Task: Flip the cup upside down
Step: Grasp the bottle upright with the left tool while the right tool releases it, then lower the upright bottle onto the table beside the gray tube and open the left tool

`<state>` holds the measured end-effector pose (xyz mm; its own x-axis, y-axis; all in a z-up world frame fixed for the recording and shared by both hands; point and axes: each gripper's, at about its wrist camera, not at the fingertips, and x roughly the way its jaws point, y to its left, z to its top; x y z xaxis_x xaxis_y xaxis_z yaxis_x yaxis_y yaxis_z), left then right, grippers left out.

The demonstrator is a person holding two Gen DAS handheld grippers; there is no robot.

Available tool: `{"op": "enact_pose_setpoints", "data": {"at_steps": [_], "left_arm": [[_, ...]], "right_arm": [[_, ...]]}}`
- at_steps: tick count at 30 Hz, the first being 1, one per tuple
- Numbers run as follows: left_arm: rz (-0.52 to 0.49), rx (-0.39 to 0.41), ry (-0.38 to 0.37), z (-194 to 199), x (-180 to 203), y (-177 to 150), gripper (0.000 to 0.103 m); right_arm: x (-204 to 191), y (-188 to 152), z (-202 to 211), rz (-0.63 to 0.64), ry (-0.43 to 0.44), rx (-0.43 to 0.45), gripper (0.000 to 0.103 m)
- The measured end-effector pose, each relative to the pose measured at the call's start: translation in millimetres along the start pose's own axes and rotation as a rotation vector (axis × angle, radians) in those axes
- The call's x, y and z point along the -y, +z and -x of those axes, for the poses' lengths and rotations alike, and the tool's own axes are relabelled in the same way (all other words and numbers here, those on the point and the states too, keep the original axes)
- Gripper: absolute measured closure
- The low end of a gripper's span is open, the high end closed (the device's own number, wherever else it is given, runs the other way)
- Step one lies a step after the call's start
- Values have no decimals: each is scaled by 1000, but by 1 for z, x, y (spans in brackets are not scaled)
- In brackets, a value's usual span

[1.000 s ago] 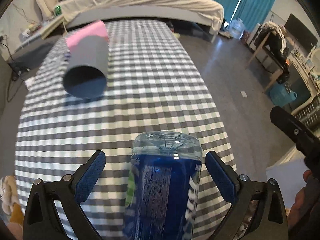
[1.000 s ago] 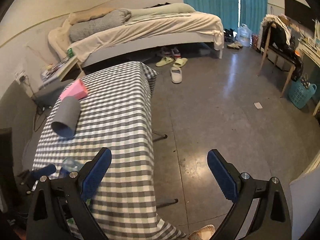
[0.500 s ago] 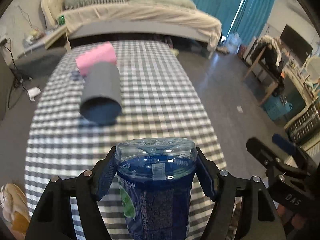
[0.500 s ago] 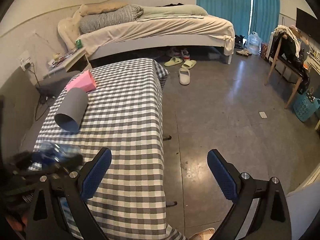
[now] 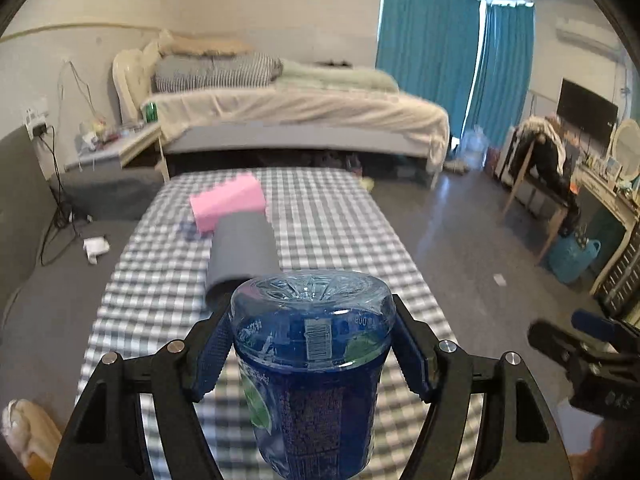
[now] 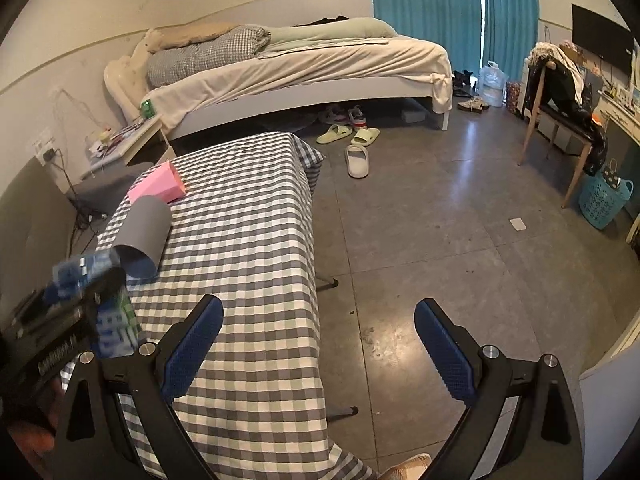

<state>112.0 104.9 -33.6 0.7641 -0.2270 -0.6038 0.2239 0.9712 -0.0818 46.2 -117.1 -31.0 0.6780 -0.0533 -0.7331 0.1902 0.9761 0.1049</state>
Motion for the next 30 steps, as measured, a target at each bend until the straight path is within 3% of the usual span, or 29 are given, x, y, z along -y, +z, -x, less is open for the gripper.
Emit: {"op": "enact_pose_setpoints", "data": {"at_steps": [2,4,5,9,16,20,24,29,30], "left_arm": [[-21,33,5,-11,-2,-7,29],[-57,2,13,-22,1,-16,29],[-74,38,6,-17,2,-18,29],[-154,23,4,-4,12,-27,29],[-87,-82,-48,16,-2,-49,29],[-38,-103,-65,17,-6,-56,20],[-20,-139,-92,8,-6,-69,20],[-15,-174,-61,-7,-2,-81,22],[1,-181,-59,-10,-3,-83,27]], "right_arm": [[-1,0,-1,6,-6,1,6],[1,0,-4,-1,-12,-9,6],[2,0,-6,-10,-11,-14,6],[4,3,-12,-34,7,-24,6],[-5,5,-12,-29,34,-15,6],[-12,2,-1,-32,79,-3,6],[-21,-7,7,9,89,0,6],[-24,-15,8,29,84,-18,6],[-24,-16,8,33,81,-22,6]]}}
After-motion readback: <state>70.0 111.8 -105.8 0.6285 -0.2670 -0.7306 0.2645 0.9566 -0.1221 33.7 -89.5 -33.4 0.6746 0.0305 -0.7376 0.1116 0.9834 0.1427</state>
